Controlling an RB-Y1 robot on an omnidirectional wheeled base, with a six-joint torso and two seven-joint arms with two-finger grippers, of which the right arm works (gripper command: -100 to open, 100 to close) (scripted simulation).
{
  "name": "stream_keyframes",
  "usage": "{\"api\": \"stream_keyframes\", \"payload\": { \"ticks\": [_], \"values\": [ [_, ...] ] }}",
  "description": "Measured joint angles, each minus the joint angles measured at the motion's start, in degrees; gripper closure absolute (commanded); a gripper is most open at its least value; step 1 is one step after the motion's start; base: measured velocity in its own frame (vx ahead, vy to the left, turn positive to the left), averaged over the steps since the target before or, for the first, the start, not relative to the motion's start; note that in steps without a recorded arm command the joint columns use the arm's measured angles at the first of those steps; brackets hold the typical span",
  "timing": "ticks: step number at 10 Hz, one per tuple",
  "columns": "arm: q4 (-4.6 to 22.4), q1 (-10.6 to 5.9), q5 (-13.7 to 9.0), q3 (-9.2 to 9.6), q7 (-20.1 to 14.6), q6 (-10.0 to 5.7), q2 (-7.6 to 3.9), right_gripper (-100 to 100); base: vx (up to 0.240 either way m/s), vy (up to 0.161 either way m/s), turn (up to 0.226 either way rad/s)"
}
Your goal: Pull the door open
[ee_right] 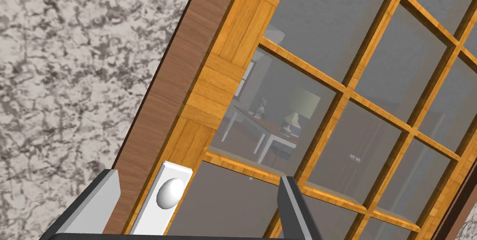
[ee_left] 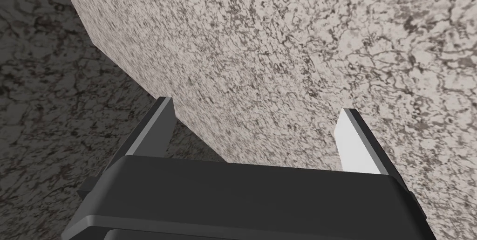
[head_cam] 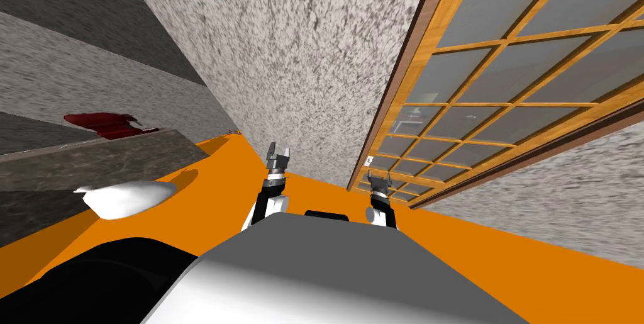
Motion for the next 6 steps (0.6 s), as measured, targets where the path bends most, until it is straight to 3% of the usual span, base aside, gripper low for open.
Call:
{"api": "stream_keyframes", "payload": {
  "ticks": [6],
  "values": [
    [11.1, -3.78, -6.3, 0.87, -8.1, -3.46, -0.7, -100, -0.003, -0.115, 0.206]
  ]
}}
